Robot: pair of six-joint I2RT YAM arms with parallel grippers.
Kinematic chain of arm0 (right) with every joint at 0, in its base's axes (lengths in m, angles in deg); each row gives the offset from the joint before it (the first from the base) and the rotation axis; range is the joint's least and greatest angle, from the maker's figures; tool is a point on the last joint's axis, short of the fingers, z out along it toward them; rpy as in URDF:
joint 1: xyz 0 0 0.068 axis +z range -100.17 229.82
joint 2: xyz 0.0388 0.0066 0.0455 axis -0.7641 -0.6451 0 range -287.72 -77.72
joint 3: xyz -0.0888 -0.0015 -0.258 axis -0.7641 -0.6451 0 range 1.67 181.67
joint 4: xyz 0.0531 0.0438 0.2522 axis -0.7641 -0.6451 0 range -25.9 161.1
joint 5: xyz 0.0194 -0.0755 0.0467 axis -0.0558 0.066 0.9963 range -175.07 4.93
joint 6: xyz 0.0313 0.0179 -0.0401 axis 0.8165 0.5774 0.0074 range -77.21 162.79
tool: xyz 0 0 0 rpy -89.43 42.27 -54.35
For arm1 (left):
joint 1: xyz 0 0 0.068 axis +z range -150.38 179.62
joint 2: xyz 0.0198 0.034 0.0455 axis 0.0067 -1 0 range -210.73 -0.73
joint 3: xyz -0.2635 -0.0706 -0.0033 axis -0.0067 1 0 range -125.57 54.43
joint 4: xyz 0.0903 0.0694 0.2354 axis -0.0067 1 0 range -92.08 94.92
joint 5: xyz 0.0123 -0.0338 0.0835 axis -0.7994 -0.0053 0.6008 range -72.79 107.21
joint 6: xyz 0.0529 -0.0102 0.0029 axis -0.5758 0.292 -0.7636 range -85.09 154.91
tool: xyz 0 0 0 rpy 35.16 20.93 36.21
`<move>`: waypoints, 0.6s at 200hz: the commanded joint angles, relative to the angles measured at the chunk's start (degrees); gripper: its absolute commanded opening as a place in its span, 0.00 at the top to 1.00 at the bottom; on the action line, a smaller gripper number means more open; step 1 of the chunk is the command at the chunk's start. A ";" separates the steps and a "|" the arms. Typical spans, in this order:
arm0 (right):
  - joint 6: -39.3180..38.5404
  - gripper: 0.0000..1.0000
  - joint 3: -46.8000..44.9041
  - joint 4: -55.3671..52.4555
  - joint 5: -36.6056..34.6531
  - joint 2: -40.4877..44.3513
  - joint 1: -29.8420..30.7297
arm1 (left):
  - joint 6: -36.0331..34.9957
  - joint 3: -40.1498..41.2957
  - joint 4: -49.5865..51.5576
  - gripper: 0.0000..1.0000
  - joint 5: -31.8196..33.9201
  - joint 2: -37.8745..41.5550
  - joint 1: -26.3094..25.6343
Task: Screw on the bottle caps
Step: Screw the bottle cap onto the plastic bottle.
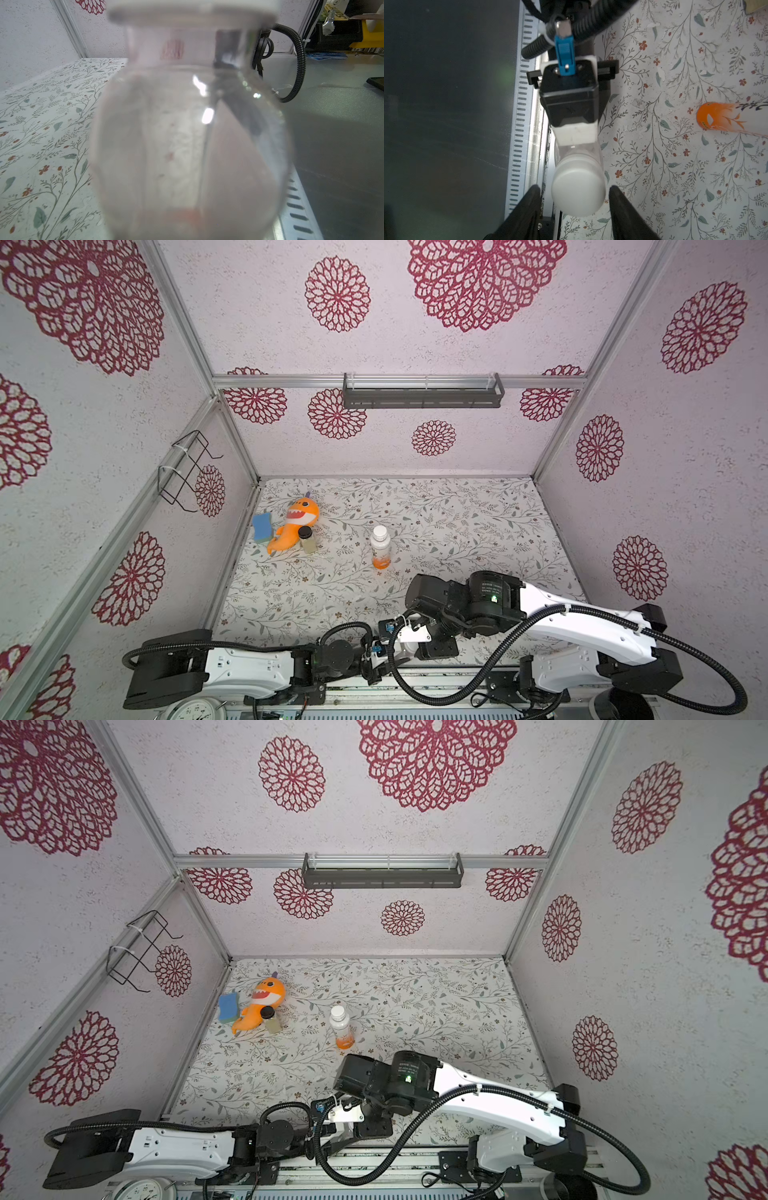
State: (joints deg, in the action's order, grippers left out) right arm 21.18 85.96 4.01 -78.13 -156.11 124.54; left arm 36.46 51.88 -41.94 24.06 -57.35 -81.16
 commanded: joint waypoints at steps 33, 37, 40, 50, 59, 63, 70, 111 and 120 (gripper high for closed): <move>-0.08 0.48 -0.86 2.27 -0.76 -0.10 -0.14 | -0.31 -1.23 -1.94 0.60 -0.17 0.28 -0.35; 0.03 0.48 -0.95 2.38 -0.86 -0.10 -0.13 | -0.31 -1.23 -1.89 0.60 -0.17 0.28 -0.39; 0.06 0.49 -0.93 2.36 -0.85 -0.16 -0.10 | -0.31 -1.23 -1.89 0.60 -0.10 0.28 -0.40; 0.20 0.51 -0.88 2.30 -0.91 -0.35 -0.10 | -0.31 -1.23 -1.89 0.60 0.00 0.46 -0.36; 0.54 0.53 -1.01 2.47 -1.76 -0.45 -0.15 | -0.37 -1.15 -1.89 0.60 0.24 0.54 -0.46; 0.82 0.54 -1.10 2.55 -2.31 -0.45 -0.11 | -0.35 -1.15 -1.89 0.60 0.33 0.61 -0.24; 1.23 0.55 -1.10 2.64 -2.93 -0.62 -0.11 | -0.33 -1.15 -1.94 0.60 0.59 0.79 -0.43; 5.85 0.57 -1.38 3.04 -4.04 -1.13 -0.04 | -0.57 -0.69 -1.77 0.60 2.23 2.10 -0.44; 7.52 0.57 -1.22 2.97 -4.45 -1.56 -0.12 | -0.62 -0.62 -1.77 0.60 2.75 2.45 -0.40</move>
State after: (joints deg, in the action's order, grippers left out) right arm 24.37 84.97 6.45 -80.30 -156.92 124.54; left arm 36.41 51.88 -40.84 25.66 -56.54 -81.16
